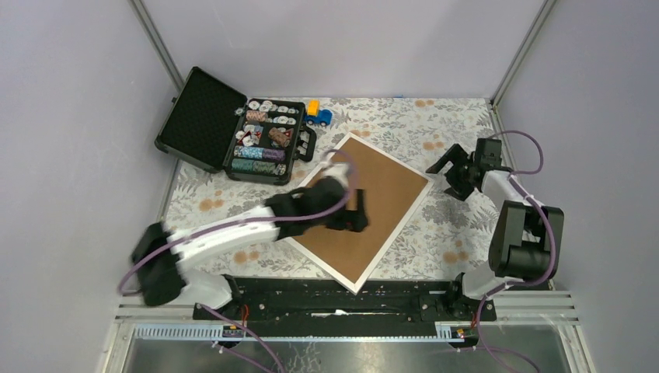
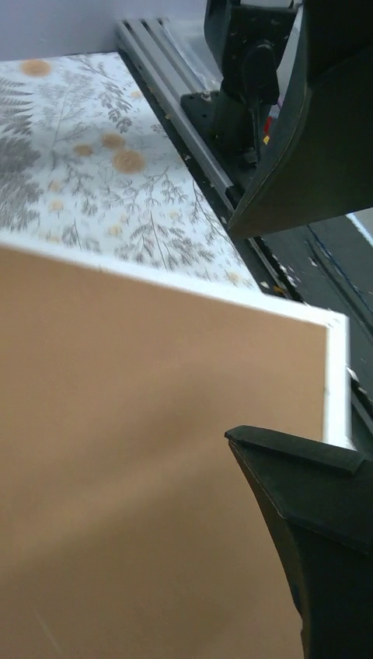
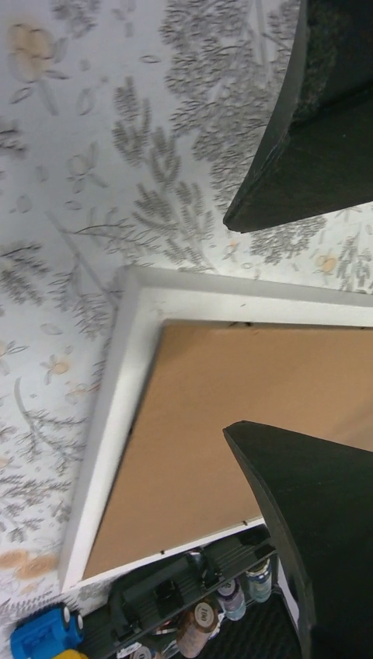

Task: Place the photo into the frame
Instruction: Adjust the photo frame at the center of the board, then adjust the photo frame item on the photo frame.

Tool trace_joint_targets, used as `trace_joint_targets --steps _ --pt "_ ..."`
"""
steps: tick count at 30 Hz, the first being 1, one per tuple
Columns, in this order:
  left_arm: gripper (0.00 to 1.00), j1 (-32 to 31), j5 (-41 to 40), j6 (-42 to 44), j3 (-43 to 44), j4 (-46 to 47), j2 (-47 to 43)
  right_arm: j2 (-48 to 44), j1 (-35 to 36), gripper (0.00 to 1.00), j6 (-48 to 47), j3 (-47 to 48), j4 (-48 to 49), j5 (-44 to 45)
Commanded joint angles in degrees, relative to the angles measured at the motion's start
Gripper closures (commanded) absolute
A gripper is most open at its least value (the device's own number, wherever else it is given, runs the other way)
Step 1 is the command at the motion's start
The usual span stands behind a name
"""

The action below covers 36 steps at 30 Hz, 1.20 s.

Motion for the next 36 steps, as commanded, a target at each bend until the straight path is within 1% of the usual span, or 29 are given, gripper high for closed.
trace_joint_targets --steps 1,3,6,8,11,15,18,21,22,23,25,27,31,34,36 --pt "0.01 -8.39 -6.17 9.88 19.4 3.07 20.85 -6.44 0.2 0.0 2.88 -3.61 -2.03 2.3" --pt "0.01 -11.65 -8.77 14.15 30.07 -0.52 30.89 -8.93 -0.29 0.0 3.13 -4.38 -3.81 2.46" --pt "0.01 -14.85 -14.68 21.1 43.01 -4.44 42.84 -12.38 -0.97 0.0 1.74 -5.69 -4.75 9.02" --pt "0.01 -15.38 -15.62 23.17 48.16 -4.85 48.65 -14.01 -2.01 0.0 1.72 -6.74 -4.67 11.93" --pt "0.02 -15.4 -17.47 24.49 52.3 -4.67 54.14 -15.54 -4.62 0.0 2.13 -7.87 -3.77 12.49" --pt "0.08 -15.42 -19.37 25.59 51.81 -1.24 56.8 -16.06 -7.38 0.0 2.96 -9.27 -0.76 8.35" --pt "0.16 -15.4 -21.73 25.72 51.31 0.48 57.01 -14.79 -7.53 0.0 3.36 -10.7 2.46 4.09" --pt "0.26 -15.4 -22.79 26.92 49.37 3.29 55.25 -12.58 -7.49 0.0 3.09 -10.72 3.63 0.67" --pt "0.27 -15.4 -22.64 27.4 48.7 4.26 54.4 -12.25 -7.49 0.0 3.08 -10.7 3.77 0.09" --pt "0.26 -15.4 -22.39 27.99 47.96 5.21 53.63 -12.14 -7.49 0.0 3.18 -10.8 4.53 -0.46" --pt "0.19 -15.17 -22.24 28.4 47.86 5.38 53.07 -12.06 -7.49 0.0 3.61 -11.2 5.73 -2.05" --pt "0.17 -14.32 -22.13 28.1 48.09 4.67 53.06 -11.72 -7.49 0.0 3.63 -11.22 5.96 -3.14" --pt "0.19 -12.06 -21.41 28.03 47.16 4.43 53.3 -11.6 -7.49 0.0 3.54 -11.76 6.1 -2.7" --pt "0.2 -11.62 -21.58 29.13 47.45 4.51 53.84 -11.51 -7.49 0.0 3.47 -11.92 6.21 -2.59" --pt "0.23 -11.54 -20.7 29.81 47.63 4.99 54.32 -11.42 -7.49 0.0 3.42 -12.12 6.53 -2.82"
